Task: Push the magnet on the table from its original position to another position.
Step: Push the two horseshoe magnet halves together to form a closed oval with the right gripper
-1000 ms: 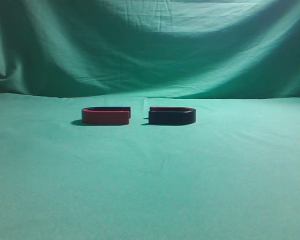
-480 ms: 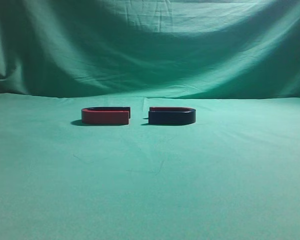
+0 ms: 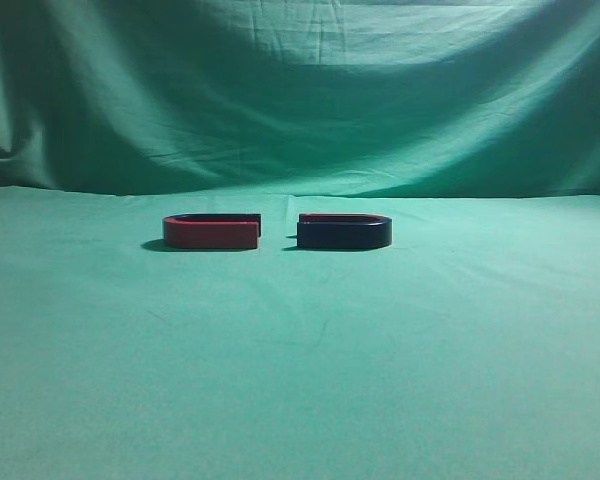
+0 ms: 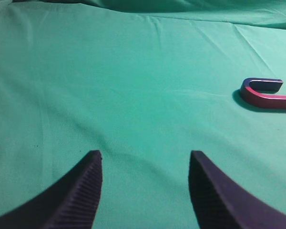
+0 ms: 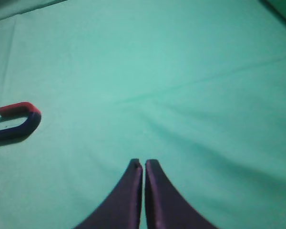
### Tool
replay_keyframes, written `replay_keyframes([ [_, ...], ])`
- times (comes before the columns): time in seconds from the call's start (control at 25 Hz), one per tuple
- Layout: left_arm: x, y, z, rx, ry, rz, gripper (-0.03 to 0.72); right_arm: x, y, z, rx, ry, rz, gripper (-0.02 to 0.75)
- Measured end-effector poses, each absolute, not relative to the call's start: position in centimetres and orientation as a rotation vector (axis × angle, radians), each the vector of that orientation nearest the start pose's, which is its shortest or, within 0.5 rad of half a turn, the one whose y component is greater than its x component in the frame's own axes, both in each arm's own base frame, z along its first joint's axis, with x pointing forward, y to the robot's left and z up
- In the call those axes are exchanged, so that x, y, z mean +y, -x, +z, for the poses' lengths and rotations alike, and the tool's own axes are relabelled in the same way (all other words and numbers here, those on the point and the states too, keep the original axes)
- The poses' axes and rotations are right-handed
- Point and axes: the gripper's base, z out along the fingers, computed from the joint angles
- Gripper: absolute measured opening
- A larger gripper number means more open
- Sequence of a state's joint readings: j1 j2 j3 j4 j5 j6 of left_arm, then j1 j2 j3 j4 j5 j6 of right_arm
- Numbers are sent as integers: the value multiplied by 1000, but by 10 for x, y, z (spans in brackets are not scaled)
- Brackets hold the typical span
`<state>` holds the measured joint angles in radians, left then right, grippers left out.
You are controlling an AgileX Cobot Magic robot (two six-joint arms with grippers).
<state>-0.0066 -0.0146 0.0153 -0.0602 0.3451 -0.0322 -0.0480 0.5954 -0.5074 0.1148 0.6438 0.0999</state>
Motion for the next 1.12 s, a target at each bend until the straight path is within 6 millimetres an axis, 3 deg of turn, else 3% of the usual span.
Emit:
replay_keyframes([
  [0.32,-2,-53,178,1829,61,-86,372,10,-113,282,2276,-99,189,0],
  [0.56,-2,-53,178,1829,61,-86,372,12,-138,295,2517,-66,202,0],
  [0.8,-2,-53,178,1829,61,-86,372,37,-180,305,2624,108,251,0],
  [1.12,-2,-53,178,1829,61,-86,372,91,-252,280,2783,268,174,0],
])
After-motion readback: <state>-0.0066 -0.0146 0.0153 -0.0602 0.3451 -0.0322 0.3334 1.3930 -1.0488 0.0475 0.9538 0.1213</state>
